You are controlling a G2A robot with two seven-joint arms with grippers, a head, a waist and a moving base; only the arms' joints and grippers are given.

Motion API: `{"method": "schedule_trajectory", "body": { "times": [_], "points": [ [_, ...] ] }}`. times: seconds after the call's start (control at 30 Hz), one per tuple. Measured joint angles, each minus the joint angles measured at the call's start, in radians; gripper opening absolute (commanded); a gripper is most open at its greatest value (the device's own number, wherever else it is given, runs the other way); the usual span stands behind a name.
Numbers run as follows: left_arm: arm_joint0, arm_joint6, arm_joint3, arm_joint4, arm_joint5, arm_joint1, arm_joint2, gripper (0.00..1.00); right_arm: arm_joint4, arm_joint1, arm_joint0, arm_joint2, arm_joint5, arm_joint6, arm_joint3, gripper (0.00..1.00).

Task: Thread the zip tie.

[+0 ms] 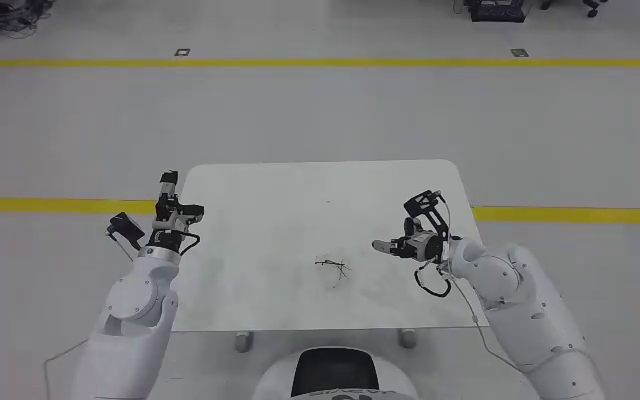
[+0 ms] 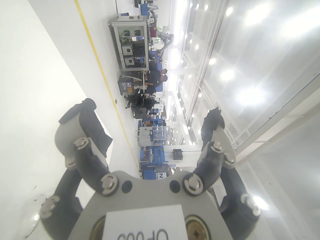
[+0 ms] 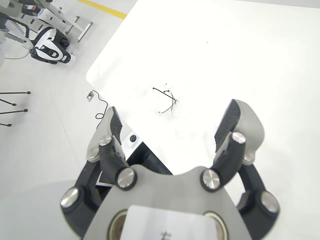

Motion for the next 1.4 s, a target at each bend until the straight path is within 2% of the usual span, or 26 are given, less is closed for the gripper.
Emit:
{"method": "schedule_trajectory", "body": {
  "times": [0.13, 0.23, 0.43, 0.6, 0.63, 1.07, 1.2, 1.4],
  "points": [
    [0.000, 0.000, 0.000, 0.000, 0.000, 0.000, 0.000, 1.00, -0.002, 0.001, 0.001, -0.002, -0.002, 0.001, -0.002, 1.00],
    [0.000, 0.000, 0.000, 0.000, 0.000, 0.000, 0.000, 1.00, -0.066, 0.008, 0.030, -0.046, -0.051, 0.045, -0.024, 1.00],
    [0.000, 0.000, 0.000, 0.000, 0.000, 0.000, 0.000, 1.00, -0.151, 0.028, 0.152, -0.216, -0.061, 0.108, 0.010, 1.00],
    [0.000, 0.000, 0.000, 0.000, 0.000, 0.000, 0.000, 1.00, -0.161, 0.042, 0.259, -0.373, -0.061, 0.139, 0.066, 1.00],
    [0.000, 0.000, 0.000, 0.000, 0.000, 0.000, 0.000, 1.00, -0.159, 0.043, 0.268, -0.388, -0.061, 0.140, 0.069, 1.00],
    [0.000, 0.000, 0.000, 0.000, 0.000, 0.000, 0.000, 1.00, -0.169, 0.043, 0.270, -0.393, -0.061, 0.132, 0.062, 1.00],
    [0.000, 0.000, 0.000, 0.000, 0.000, 0.000, 0.000, 1.00, -0.217, 0.042, 0.313, -0.472, -0.061, 0.097, 0.068, 1.00],
    [0.000, 0.000, 0.000, 0.000, 0.000, 0.000, 0.000, 1.00, -0.207, 0.029, 0.423, -0.616, -0.061, 0.066, 0.137, 1.00]
  ]
}}
